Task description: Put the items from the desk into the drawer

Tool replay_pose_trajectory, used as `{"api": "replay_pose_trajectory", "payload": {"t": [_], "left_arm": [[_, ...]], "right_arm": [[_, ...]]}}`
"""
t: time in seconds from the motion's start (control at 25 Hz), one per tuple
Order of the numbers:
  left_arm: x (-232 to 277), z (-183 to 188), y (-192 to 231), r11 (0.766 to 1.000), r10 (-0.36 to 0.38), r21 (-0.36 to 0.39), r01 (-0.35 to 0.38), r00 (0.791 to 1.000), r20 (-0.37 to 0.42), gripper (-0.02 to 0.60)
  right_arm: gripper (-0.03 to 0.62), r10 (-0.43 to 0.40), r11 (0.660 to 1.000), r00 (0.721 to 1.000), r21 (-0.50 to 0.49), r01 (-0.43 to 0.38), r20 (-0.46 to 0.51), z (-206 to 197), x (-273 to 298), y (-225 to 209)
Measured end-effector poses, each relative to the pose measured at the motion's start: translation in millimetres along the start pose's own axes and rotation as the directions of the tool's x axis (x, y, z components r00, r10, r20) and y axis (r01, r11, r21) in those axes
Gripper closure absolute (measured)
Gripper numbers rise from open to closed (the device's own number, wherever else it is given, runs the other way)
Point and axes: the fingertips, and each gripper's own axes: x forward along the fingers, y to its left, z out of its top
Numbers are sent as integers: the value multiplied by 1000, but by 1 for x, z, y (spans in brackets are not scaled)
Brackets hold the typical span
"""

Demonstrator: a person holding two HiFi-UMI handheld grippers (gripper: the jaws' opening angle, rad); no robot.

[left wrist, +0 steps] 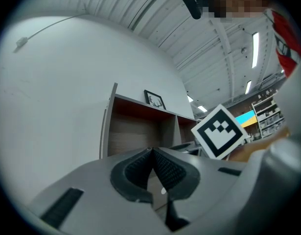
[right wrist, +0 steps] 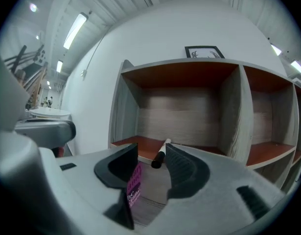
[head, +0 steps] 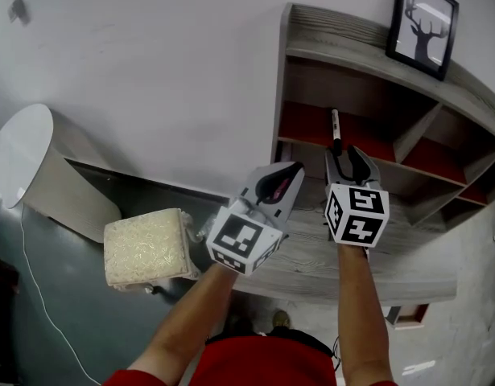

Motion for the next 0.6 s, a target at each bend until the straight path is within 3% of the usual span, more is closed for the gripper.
{"api": "replay_pose_trajectory", "payload": {"t": [0.4, 0.6], "left_arm": [[1, -15, 9, 1000, -18, -15, 18, 1000, -20, 574], [3, -22, 10, 999, -29, -28, 28, 999, -26, 572]], "right_arm": [[415, -57, 998, 995, -18, 56, -82, -24, 30, -8], [470, -84, 996, 993, -26, 82, -79, -26, 31, -15]]}}
